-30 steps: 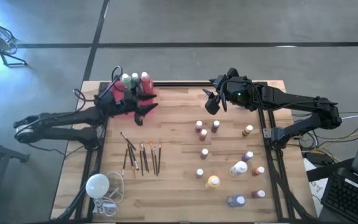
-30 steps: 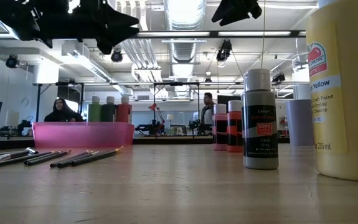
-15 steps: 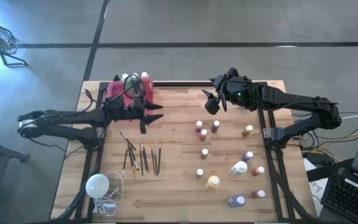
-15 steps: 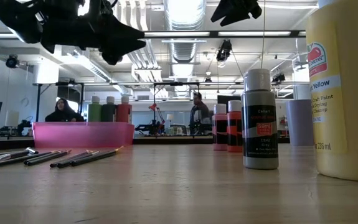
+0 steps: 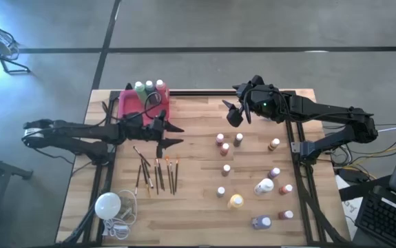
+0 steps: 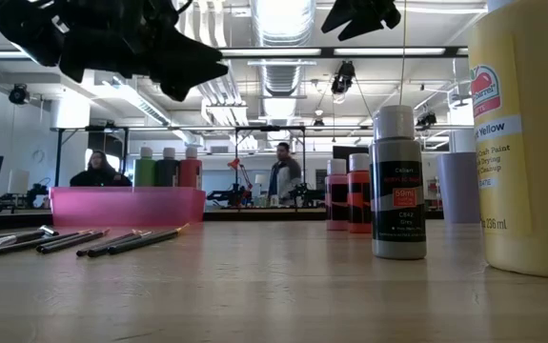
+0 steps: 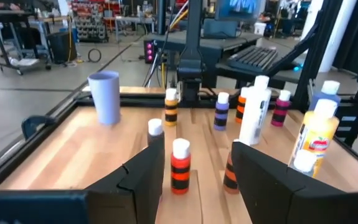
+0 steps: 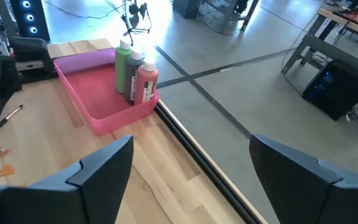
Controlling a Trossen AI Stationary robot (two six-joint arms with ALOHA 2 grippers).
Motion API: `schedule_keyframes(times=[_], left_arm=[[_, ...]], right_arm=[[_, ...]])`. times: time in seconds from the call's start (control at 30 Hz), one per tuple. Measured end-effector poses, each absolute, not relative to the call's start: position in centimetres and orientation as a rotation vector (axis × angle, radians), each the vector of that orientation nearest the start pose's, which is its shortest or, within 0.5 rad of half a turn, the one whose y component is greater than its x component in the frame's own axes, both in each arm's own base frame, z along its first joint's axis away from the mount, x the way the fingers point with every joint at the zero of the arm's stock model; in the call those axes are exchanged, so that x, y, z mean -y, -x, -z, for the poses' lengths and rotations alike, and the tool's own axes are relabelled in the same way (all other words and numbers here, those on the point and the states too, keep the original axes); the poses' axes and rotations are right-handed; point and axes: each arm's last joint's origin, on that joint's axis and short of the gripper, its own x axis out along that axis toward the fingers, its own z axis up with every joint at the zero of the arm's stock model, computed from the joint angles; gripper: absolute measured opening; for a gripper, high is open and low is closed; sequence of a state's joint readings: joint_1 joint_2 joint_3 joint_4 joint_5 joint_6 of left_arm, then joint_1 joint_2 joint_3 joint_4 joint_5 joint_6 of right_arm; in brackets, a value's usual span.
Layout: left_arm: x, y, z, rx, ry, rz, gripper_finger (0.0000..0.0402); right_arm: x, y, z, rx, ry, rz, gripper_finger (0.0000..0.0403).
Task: Pick & Place Paint Supplies
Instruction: Put the large white paint bottle into the pink bin
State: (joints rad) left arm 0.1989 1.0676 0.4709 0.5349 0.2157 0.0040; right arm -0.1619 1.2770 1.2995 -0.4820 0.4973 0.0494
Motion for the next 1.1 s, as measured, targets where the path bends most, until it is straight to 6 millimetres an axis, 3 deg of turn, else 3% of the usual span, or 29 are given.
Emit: schedule_keyframes(times=[0.43, 1.1], left_arm=[[-3.0, -22.3, -23.8, -0.082, 0.018, 0.119, 0.0193], [-2.4, -22.3, -23.5, -0.121, 0.001, 0.146, 0.0193]], right_arm=[[5.7, -26.5, -38.0, -0.445, 0.031, 0.658, 0.036], [5.7, -26.5, -38.0, -0.444, 0.03, 0.659, 0.0364]])
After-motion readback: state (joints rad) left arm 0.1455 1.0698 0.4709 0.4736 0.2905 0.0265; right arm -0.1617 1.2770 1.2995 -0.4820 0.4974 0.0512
